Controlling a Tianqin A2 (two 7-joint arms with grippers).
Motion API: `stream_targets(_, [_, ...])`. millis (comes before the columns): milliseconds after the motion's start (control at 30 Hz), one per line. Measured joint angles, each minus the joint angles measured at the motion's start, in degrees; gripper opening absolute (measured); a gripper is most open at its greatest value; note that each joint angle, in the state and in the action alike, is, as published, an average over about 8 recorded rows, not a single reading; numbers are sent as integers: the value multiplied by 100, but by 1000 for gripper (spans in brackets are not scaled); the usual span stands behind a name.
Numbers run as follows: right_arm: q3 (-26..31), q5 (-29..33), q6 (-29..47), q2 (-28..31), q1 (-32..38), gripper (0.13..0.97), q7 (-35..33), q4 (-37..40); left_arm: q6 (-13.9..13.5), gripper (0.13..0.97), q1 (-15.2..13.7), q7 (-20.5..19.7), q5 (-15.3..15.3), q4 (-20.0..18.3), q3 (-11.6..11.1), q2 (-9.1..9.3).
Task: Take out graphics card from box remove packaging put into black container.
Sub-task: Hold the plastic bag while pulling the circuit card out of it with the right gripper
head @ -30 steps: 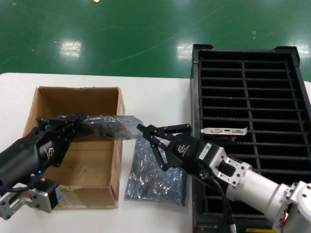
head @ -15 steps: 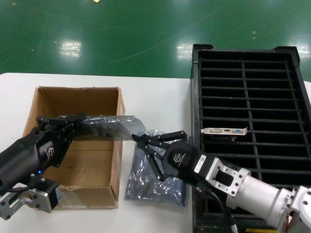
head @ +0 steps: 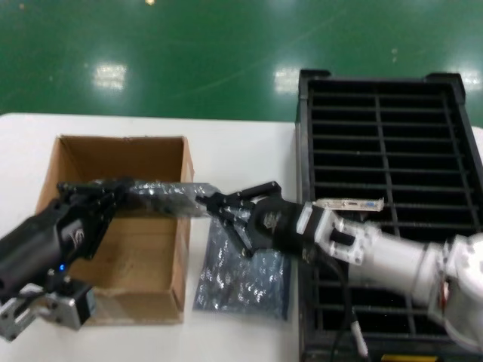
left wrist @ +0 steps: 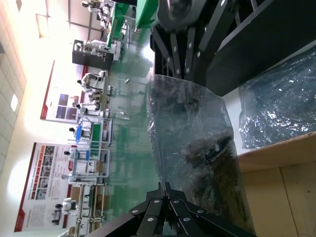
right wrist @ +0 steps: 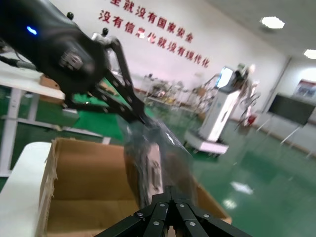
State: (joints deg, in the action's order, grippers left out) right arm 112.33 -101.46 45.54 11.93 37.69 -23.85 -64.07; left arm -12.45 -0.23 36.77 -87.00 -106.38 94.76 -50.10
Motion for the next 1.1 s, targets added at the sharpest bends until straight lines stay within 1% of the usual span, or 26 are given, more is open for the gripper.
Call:
stream_targets(167, [129, 52, 439, -95, 785, 134, 326, 987, 0, 140, 0, 0, 0, 0, 0, 0])
stream_targets(333, [250, 83, 912, -124, 1294, 134, 695, 1541, 0, 140, 0, 0, 0, 0, 0, 0])
stream_targets(500, [356, 123, 1255, -116, 1508, 134, 1025, 1705, 0, 140, 0, 0, 0, 0, 0, 0])
stream_targets(700, [454, 176, 1493, -117, 1559, 134, 1343, 1690, 0, 140, 0, 0, 0, 0, 0, 0])
stream_targets(900, [475, 181, 1573, -163, 1550, 134, 1570, 1652, 0, 140, 0, 0, 0, 0, 0, 0])
stream_targets(1100, [445, 199, 1497, -265, 1580, 134, 1674, 1782, 0, 140, 0, 0, 0, 0, 0, 0])
